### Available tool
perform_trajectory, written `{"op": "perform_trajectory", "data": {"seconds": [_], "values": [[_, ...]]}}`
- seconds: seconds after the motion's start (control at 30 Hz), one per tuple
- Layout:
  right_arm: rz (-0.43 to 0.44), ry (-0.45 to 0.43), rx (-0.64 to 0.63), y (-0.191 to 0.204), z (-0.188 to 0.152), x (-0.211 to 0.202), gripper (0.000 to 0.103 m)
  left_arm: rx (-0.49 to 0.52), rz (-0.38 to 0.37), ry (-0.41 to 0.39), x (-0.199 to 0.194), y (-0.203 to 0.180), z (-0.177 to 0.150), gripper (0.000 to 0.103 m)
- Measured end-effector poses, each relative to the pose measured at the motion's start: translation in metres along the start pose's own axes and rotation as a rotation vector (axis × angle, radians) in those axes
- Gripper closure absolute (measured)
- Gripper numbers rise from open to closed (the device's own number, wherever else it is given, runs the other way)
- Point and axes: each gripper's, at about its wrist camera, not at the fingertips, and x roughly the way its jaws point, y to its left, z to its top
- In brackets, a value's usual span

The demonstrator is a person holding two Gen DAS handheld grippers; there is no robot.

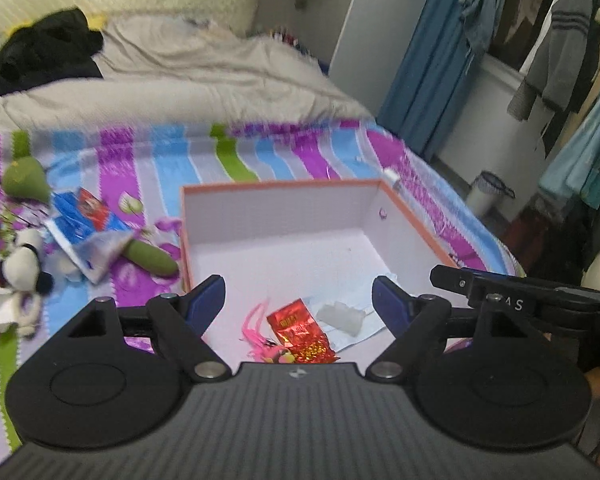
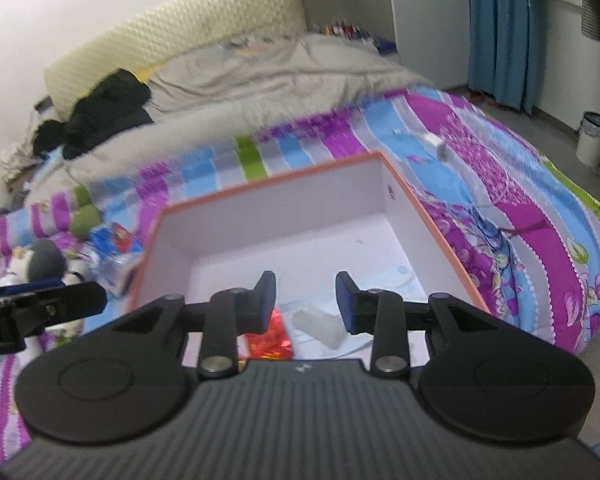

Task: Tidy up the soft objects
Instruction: 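Lower both items into the pink box and open both grippers, then withdraw both tools from the box back toward the toys on the bed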

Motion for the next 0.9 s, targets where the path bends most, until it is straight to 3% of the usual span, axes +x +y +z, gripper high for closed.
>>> {"op": "perform_trajectory", "data": {"seconds": [0.47, 0.9], "values": [[0.092, -0.127, -0.099, 0.075, -0.020, -0.087, 0.067, -0.045, 0.032, -0.172, -0.131, 0.036, -0.039, 0.019], [0.188, -0.172, -0.207, 0.147, -0.091, -0.116, 0.067, -0.088, 0.120, -0.235, -0.198, 0.101, -0.099, 0.019]]}}
